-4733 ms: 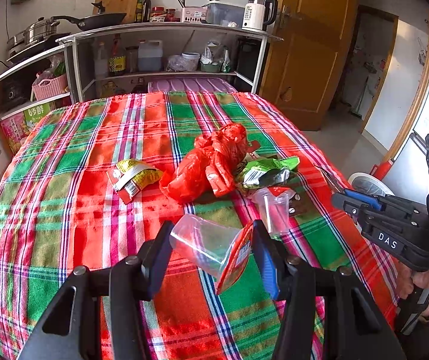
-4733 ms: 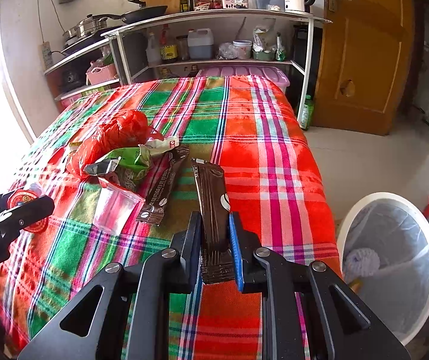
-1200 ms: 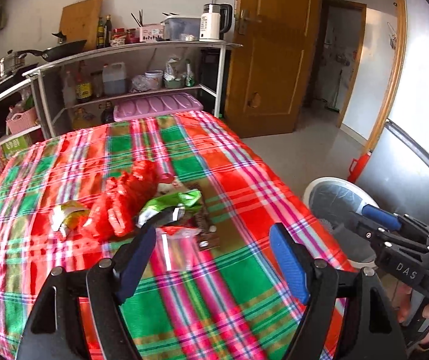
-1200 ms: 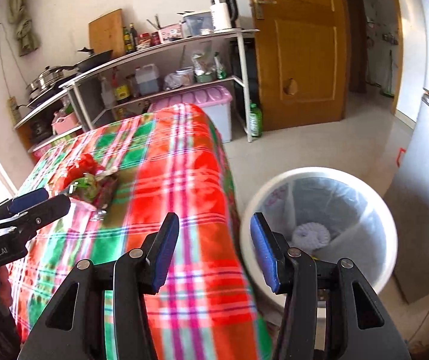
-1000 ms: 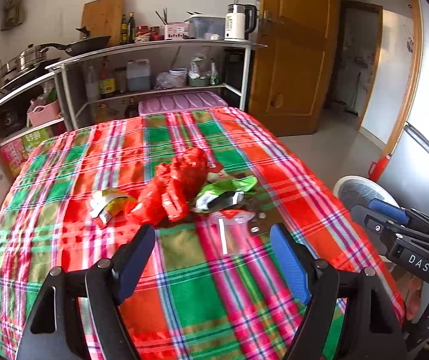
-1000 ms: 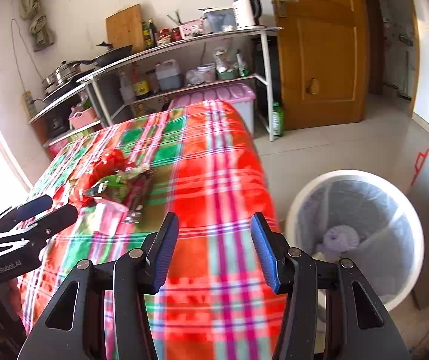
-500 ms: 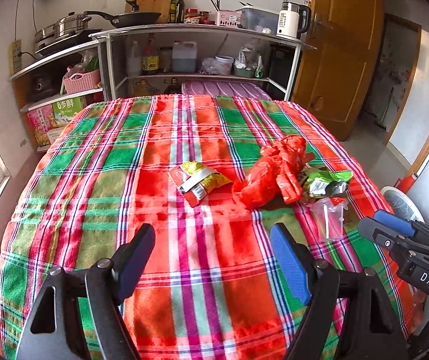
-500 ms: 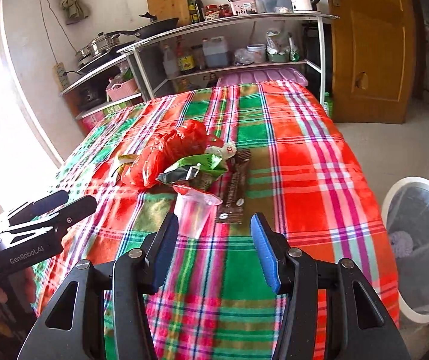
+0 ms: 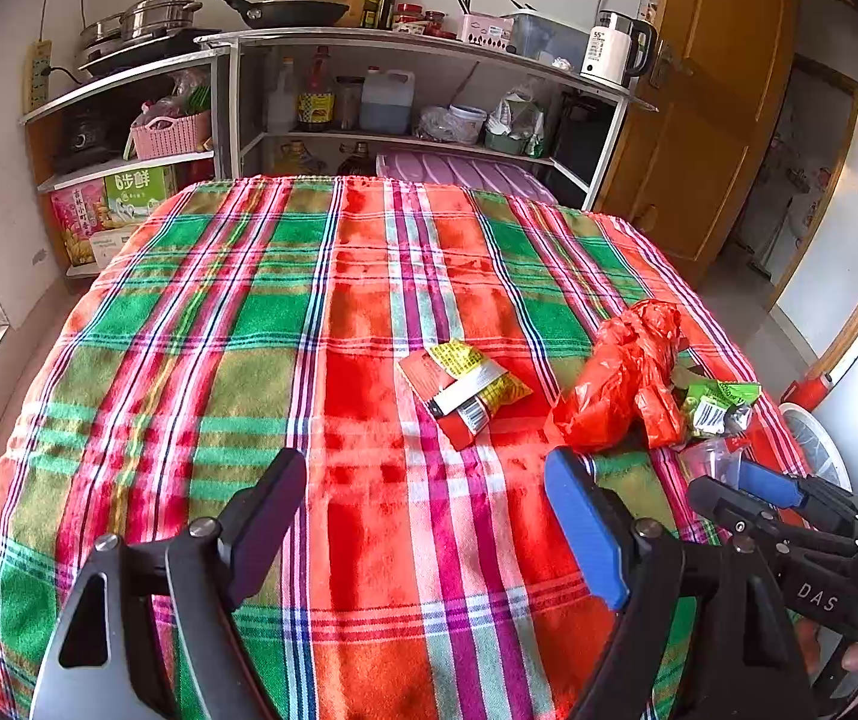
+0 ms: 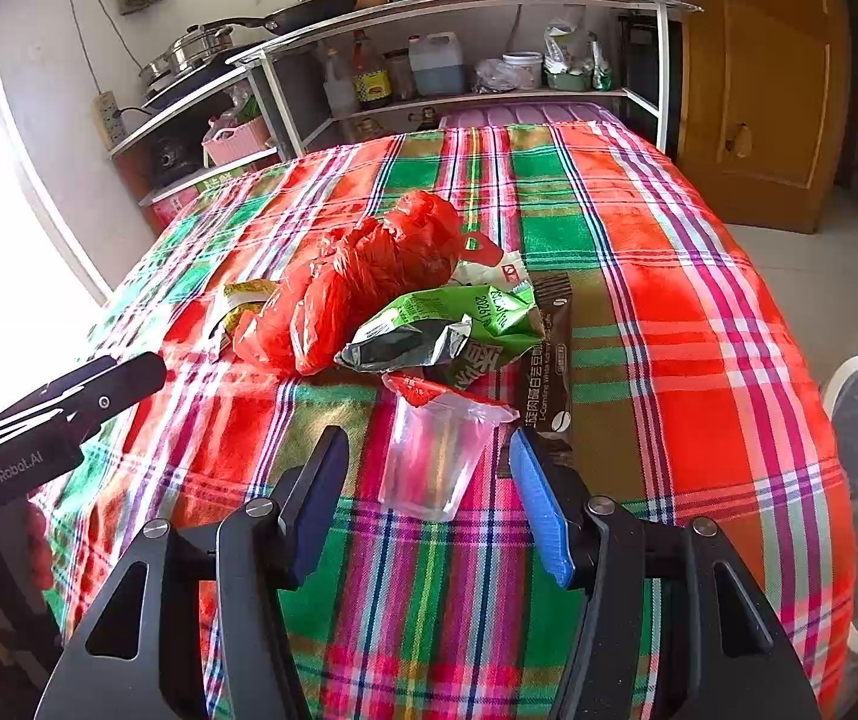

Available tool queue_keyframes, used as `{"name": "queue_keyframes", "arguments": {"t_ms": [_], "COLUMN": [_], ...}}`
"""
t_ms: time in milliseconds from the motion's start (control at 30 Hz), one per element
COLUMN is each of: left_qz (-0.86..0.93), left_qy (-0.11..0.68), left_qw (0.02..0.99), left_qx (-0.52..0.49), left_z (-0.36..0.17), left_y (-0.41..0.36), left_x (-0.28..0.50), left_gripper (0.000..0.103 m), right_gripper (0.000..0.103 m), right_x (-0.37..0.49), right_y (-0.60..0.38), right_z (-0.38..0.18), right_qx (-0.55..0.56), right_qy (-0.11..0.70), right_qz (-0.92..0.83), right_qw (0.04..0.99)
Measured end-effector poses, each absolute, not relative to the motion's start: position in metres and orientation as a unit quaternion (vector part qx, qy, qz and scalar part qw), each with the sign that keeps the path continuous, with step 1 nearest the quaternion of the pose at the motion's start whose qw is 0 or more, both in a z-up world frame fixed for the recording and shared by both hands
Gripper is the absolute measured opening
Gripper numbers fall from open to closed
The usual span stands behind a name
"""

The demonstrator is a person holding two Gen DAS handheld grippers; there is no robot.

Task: Collect trash
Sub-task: 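Move both tools back over the table toward the cup and yellow bag, then grasp the clear red-lidded cup with the right gripper while the left gripper grasps the yellow snack bag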

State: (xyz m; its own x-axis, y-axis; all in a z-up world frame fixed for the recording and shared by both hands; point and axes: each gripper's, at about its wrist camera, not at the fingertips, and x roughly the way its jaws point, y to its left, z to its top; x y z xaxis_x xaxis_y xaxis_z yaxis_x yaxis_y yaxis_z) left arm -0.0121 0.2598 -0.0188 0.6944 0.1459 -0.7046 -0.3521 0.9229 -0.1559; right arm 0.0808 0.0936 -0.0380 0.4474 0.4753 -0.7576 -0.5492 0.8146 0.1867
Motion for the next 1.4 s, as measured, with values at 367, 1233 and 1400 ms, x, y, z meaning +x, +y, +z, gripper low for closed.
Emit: {"name": "queue_keyframes", "arguments": {"t_ms": [367,1233,1400], "left_qz": [0.127,0.124,0.113], "left_qy": [0.380,0.406,0.405], "left_qw": [0.907,0.897,0.899], "left_qx": [-0.128,-0.119,-0.120], "left_z": [-0.021,-0.041,-0.041], "left_y": [0.268,0.269,0.266], "left_x": [0.026,0.063,0.064], "left_gripper": [0.088,0.068,0.048], "right_gripper": [0.034,0.031,0.031], "right_x": [0.088,0.089,0.090], "right_y": [0.098,0.079,0.077], "right_z": [-0.043,-0.044,-0.044], "right_qx": [-0.067,-0.048,-0.045], "right_qy": [0.427,0.428,0.429], "right_qz": [0.286,0.286,0.286], "right_qw": [0.855,0.856,0.856]}}
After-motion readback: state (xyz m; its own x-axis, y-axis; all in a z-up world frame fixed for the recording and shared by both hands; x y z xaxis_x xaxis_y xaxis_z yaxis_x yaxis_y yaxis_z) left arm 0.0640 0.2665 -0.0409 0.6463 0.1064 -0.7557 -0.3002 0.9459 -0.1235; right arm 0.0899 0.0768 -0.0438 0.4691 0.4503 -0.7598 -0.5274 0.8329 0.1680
